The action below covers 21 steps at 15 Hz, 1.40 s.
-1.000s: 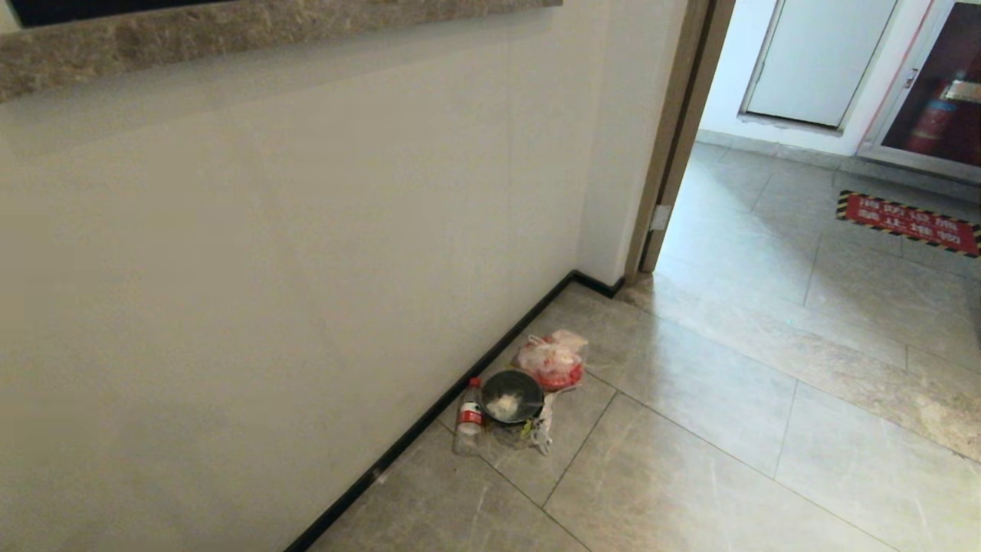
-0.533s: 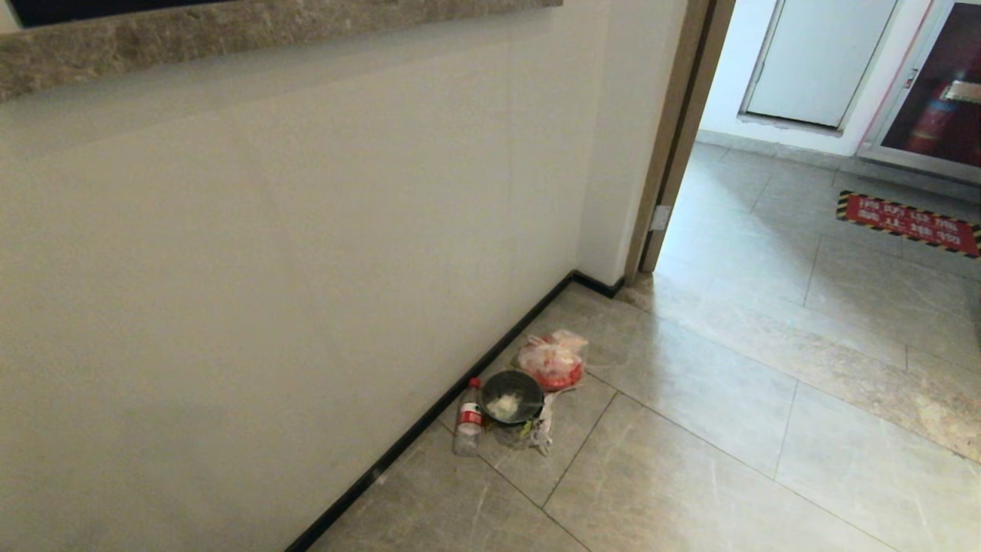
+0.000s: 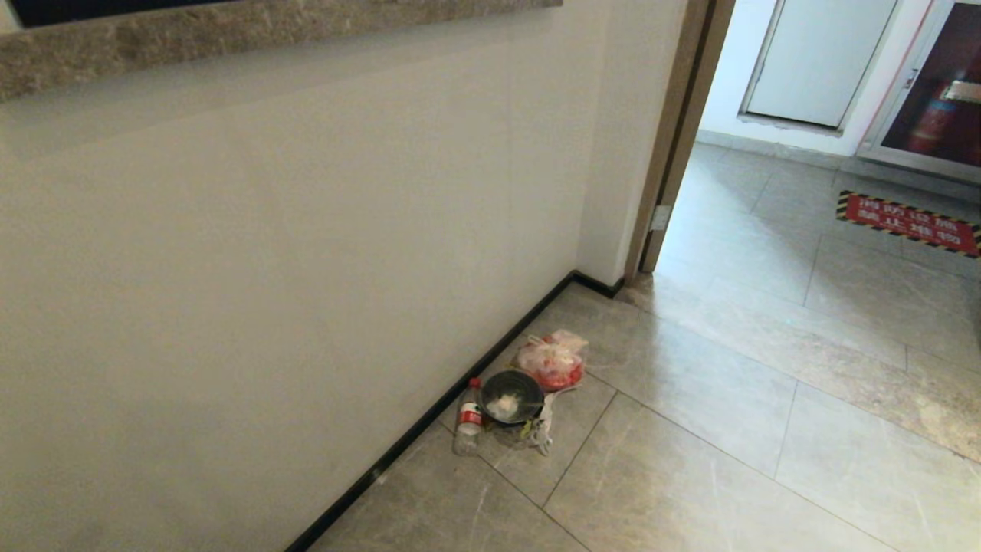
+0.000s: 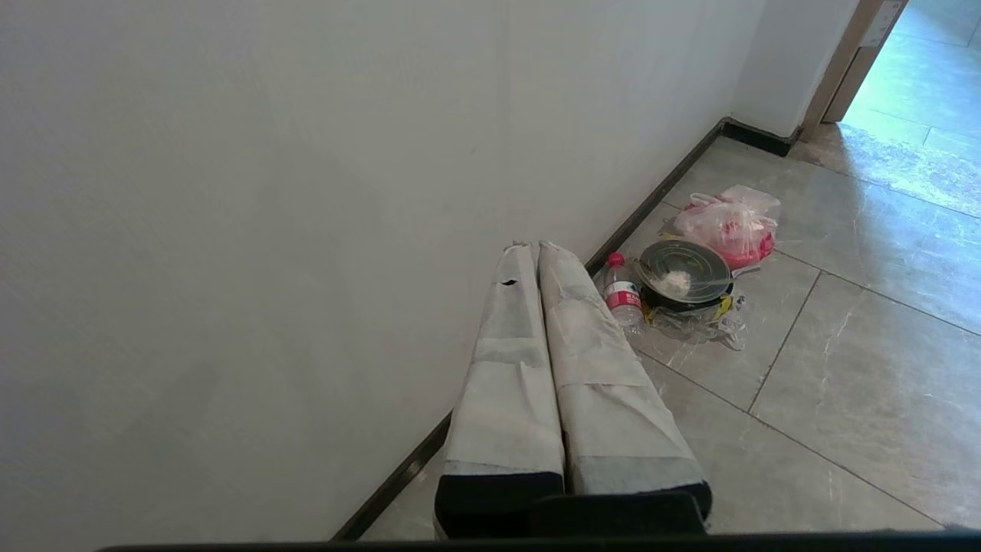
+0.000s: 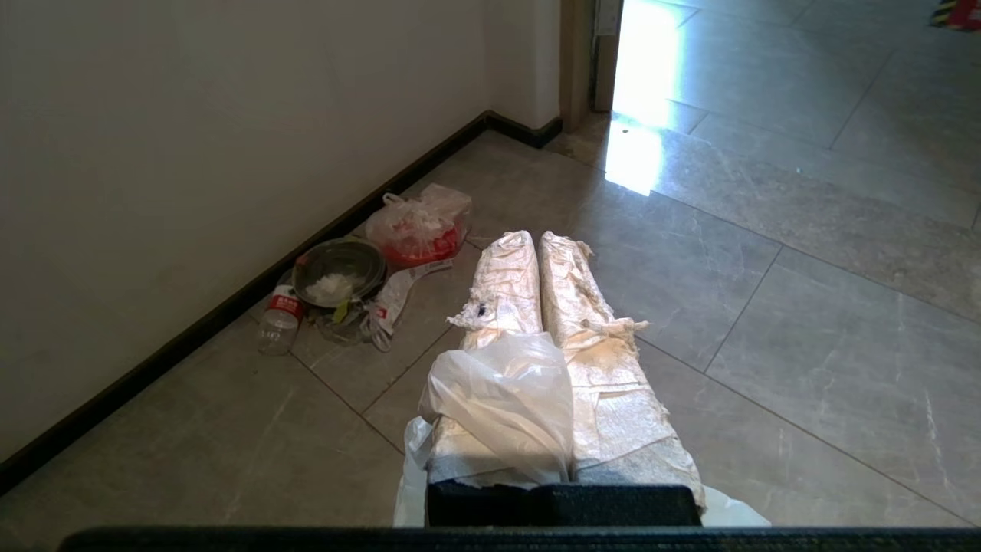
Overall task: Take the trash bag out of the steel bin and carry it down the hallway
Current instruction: Put the trash bag at the door
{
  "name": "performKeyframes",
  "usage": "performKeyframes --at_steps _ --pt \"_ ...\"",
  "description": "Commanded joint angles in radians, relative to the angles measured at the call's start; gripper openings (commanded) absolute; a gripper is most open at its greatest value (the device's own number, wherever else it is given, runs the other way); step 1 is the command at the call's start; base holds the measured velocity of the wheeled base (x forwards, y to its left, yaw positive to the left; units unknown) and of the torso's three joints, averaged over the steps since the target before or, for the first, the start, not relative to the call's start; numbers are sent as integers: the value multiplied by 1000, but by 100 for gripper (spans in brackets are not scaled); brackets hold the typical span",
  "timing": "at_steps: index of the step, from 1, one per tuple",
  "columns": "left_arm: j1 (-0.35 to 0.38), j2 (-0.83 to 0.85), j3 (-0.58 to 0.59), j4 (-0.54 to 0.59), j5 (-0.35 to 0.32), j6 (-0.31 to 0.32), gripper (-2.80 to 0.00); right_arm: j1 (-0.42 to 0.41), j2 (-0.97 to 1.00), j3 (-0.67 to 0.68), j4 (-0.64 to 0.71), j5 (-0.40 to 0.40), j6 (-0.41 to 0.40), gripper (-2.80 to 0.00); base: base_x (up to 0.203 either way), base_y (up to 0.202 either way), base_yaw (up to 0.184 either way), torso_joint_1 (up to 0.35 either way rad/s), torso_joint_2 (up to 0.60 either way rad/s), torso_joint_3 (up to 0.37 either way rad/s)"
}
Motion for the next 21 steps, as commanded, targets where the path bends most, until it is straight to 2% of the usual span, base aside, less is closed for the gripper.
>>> performKeyframes --at_steps 1,21 --pt "0 0 0 0 0 0 -280 0 1 0 0 0 1 -280 0 0 0 0 0 0" --pt "0 0 0 0 0 -1 -280 0 1 1 0 0 3 -280 0 0 0 0 0 0"
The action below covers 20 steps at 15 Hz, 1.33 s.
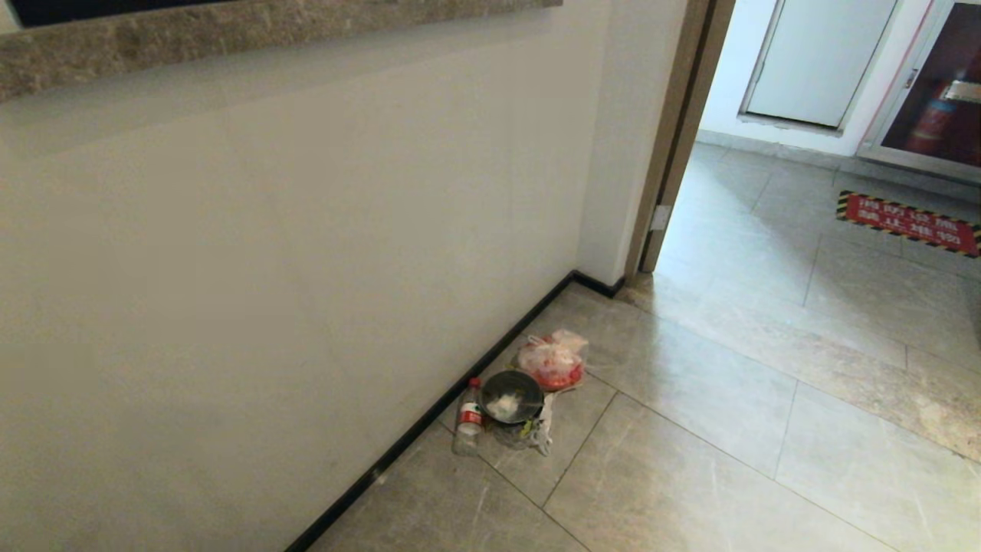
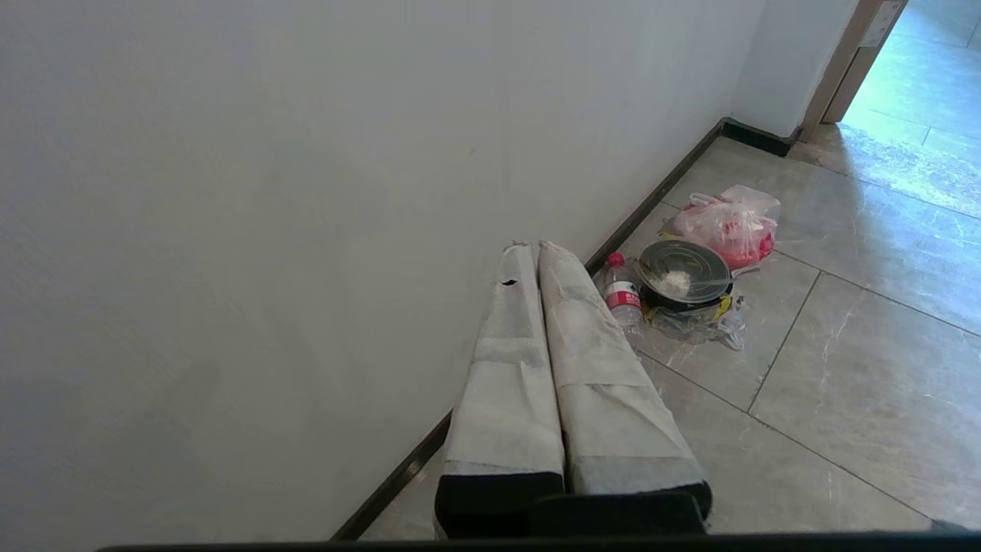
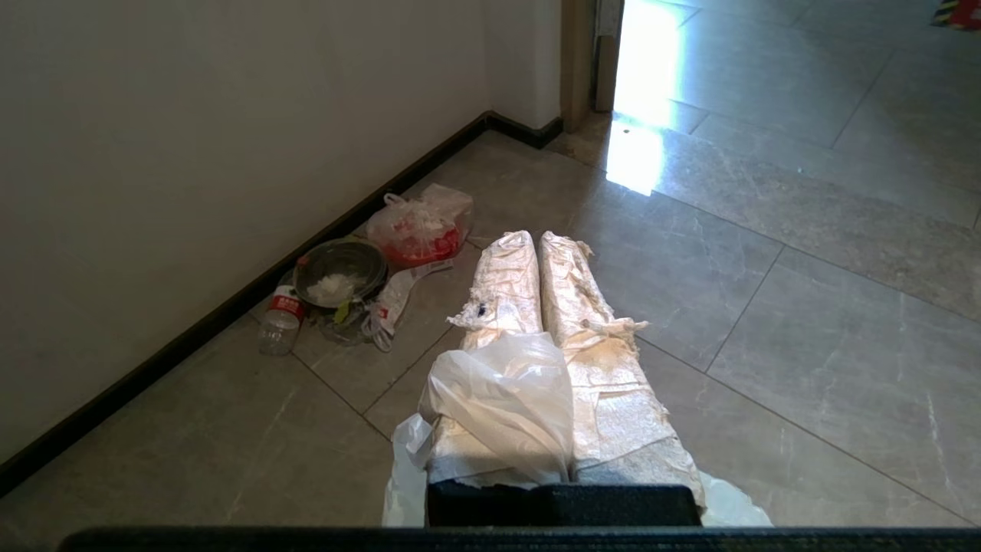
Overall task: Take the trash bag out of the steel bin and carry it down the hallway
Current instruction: Put the trash bag at the door
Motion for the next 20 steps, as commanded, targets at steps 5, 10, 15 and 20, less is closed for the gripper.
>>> performKeyframes --at_steps 5,10,15,20 --pt "0 0 0 0 0 1 -280 0 1 0 0 0 -1 -280 0 0 0 0 0 0" --pt "0 0 0 0 0 0 -280 0 1 0 0 0 -1 -280 0 0 0 0 0 0" --pt "0 0 0 0 0 0 -280 0 1 0 0 0 0 -280 1 -6 73 2 2 1" --pt "0 0 0 0 0 0 -280 0 1 0 0 0 0 -280 2 -19 170 3 4 2"
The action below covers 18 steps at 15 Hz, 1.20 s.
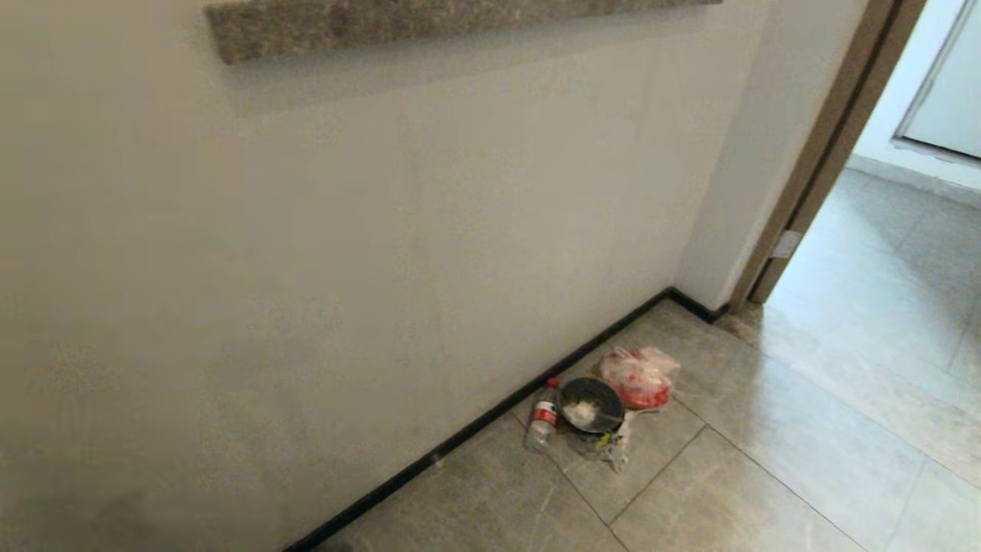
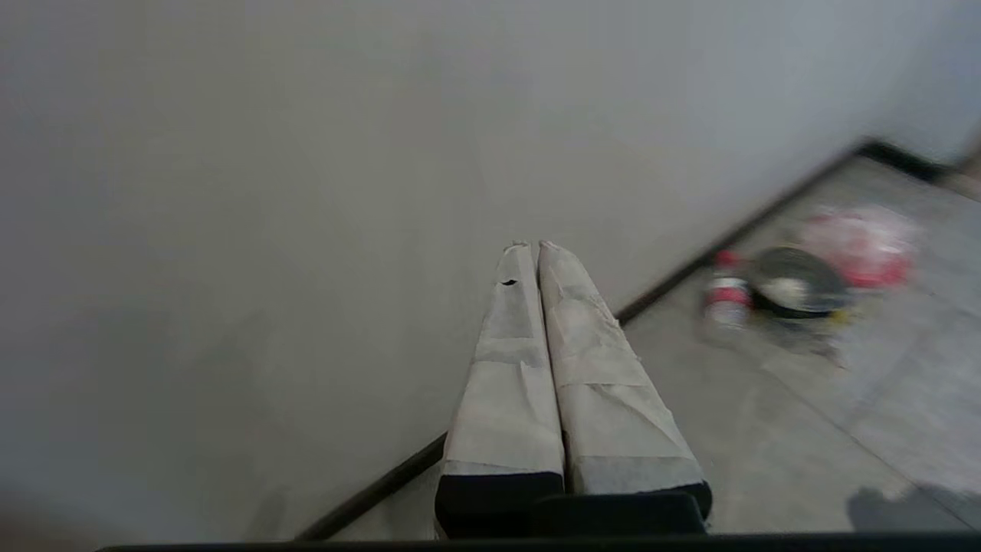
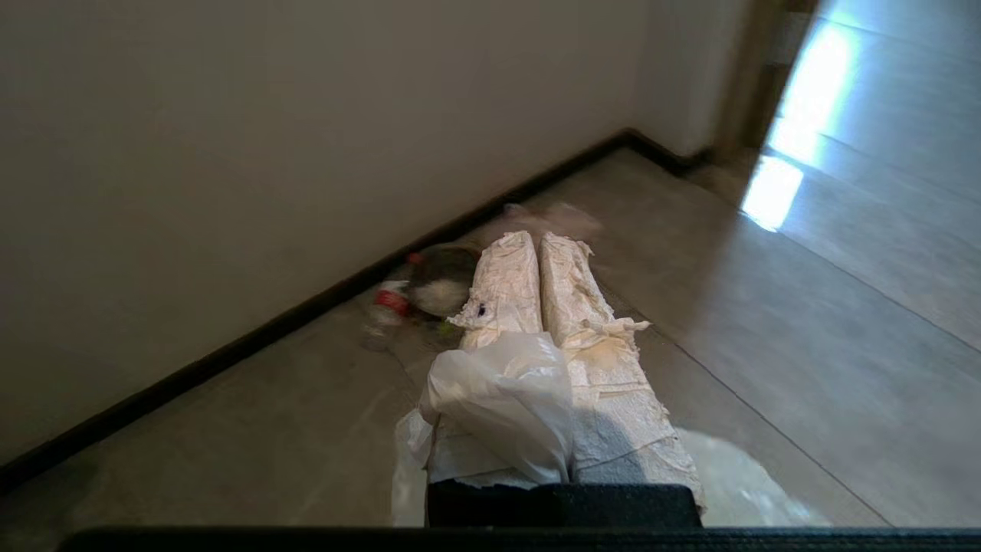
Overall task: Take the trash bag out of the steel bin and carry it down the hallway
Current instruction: Put the trash bag at the door
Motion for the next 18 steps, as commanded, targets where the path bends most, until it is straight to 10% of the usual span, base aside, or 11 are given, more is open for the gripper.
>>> performKeyframes --at_steps 1,18 --pt "0 0 0 0 0 1 -280 0 1 0 0 -1 0 -280 -4 -22 168 2 2 7" --pt "0 0 0 0 0 1 -280 0 1 0 0 1 -5 -280 2 -16 149 2 3 2"
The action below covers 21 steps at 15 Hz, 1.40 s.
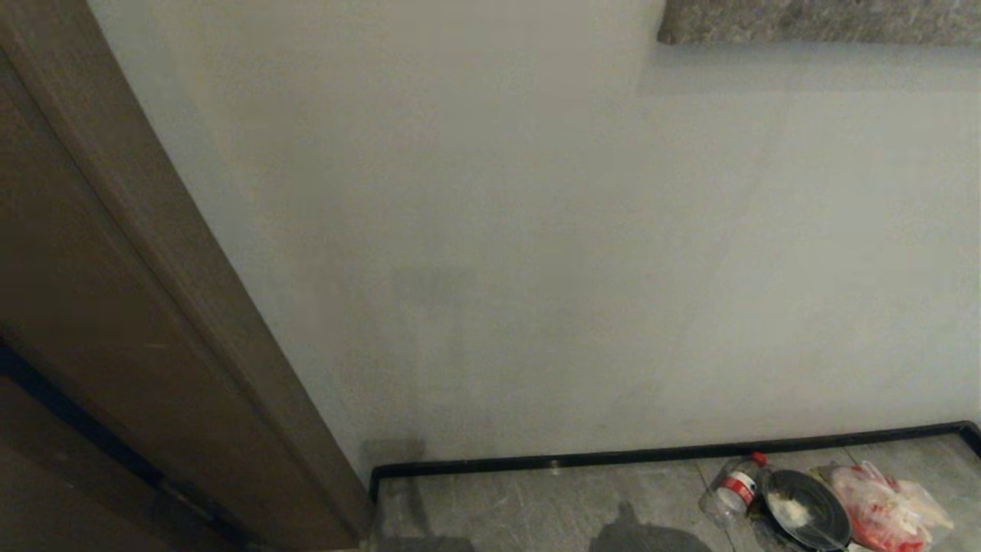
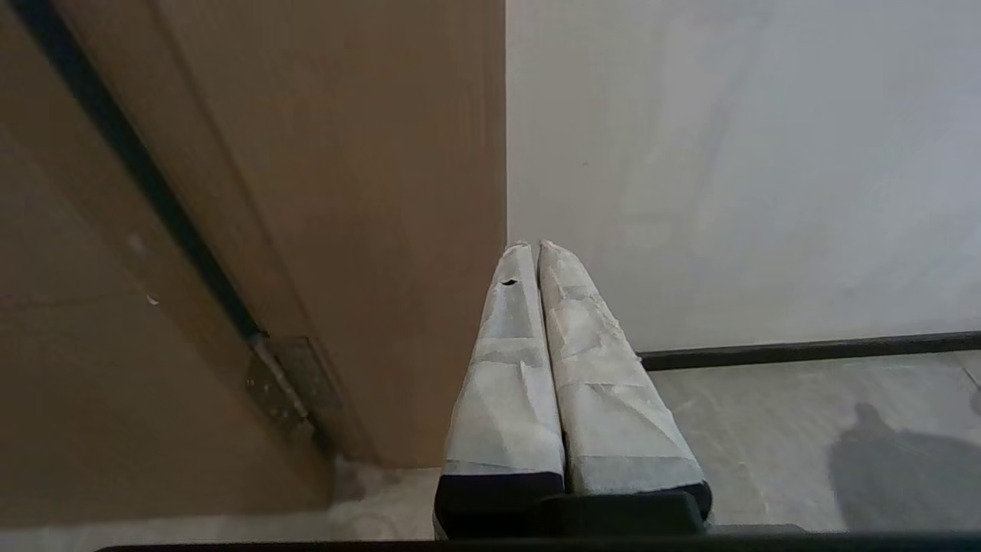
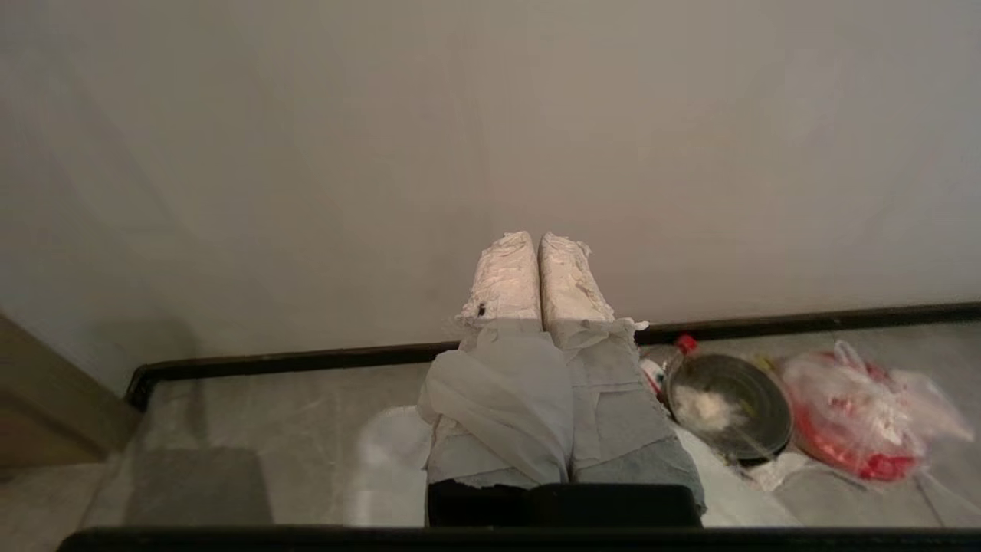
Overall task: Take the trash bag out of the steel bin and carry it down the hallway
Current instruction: Put the trash bag at the door
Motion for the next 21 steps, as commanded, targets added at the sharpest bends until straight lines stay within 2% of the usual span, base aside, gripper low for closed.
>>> performKeyframes --at_steps 1,21 --pt "0 0 0 0 0 0 -280 0 1 1 -1 1 -3 -280 0 0 0 0 0 0" --pt "0 0 0 0 0 0 -280 0 1 0 -1 1 -13 -280 0 0 0 0 0 0"
